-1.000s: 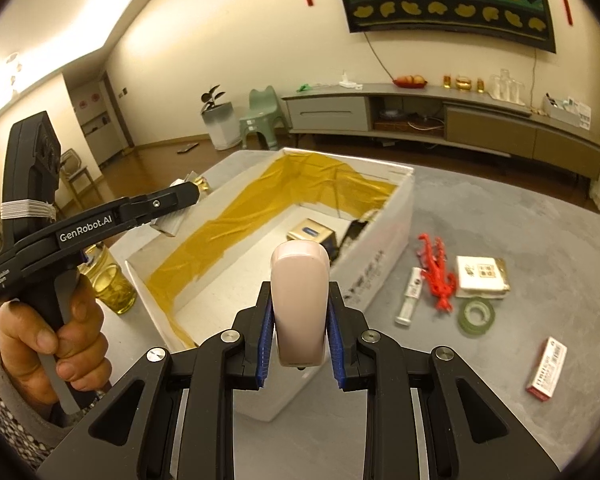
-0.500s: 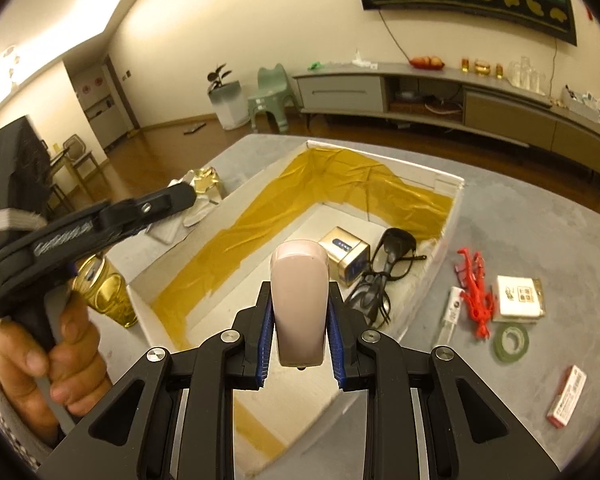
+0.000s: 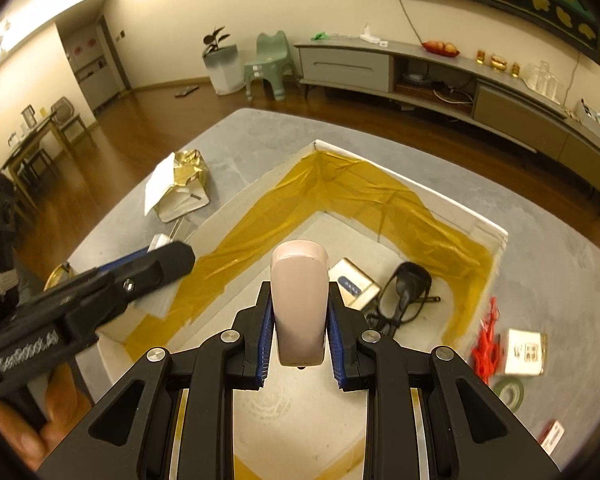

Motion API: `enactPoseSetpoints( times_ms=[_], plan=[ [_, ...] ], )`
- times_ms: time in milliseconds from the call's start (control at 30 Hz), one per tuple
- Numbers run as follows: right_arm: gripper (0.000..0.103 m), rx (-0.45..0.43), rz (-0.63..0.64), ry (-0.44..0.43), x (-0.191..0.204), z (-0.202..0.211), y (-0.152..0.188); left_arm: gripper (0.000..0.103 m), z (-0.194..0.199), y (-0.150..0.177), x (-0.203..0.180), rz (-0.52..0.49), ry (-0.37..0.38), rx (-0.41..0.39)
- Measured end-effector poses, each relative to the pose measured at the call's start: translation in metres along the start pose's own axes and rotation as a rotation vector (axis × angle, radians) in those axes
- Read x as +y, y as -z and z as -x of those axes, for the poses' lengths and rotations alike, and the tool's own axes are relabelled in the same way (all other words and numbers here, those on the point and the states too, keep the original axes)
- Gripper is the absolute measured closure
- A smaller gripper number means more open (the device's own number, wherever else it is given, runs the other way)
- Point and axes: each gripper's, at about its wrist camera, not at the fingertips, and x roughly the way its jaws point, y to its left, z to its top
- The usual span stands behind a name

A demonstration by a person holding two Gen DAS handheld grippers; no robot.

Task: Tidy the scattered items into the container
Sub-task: 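Open both tools to drop the stapler and charger into the box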

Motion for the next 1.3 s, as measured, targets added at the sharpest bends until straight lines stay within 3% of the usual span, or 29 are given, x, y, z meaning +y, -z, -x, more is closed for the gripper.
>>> enactPoseSetpoints(
  times_ms=[467,633,667,733,767,867,1033,1167,1300],
  plan=[
    [0.078,0.087,0.000,0.066,-0.007,-0.057,-0.038,0.071,-0.004,0.000,0.004,0.032,-0.016,0.020],
    [0.075,0.078,-0.008,0.087,-0.015,-0.071,-0.046,0.071,-0.010,-0.001,0.004,0.031,-0.009,0.037],
    [0.068,0.082,-0.011,0.089,-0.018,-0.074,-0.047,0.069,-0.013,-0.001,0.004,0.029,0.007,0.054],
    [0.058,0.095,-0.036,0.096,-0.026,-0.077,-0.046,0.052,-0.017,0.000,0.004,0.039,0.006,0.075],
    [0.058,0.093,-0.050,0.088,-0.029,-0.075,-0.045,0.042,-0.015,-0.001,0.006,0.050,0.001,0.065],
    [0.058,0.063,-0.081,0.065,-0.034,-0.055,-0.039,0.042,-0.001,-0.007,0.012,0.084,0.019,0.001],
    [0.058,-0.027,-0.100,-0.053,-0.027,0.009,-0.010,0.042,0.020,-0.014,0.021,0.101,-0.018,-0.106],
    [0.058,-0.080,-0.089,-0.120,-0.024,0.054,0.029,0.042,0.024,-0.016,0.032,0.141,-0.007,-0.127],
    [0.058,-0.121,-0.070,-0.101,-0.033,0.081,0.079,0.042,0.022,-0.014,0.029,0.116,0.002,-0.120]
  ],
)
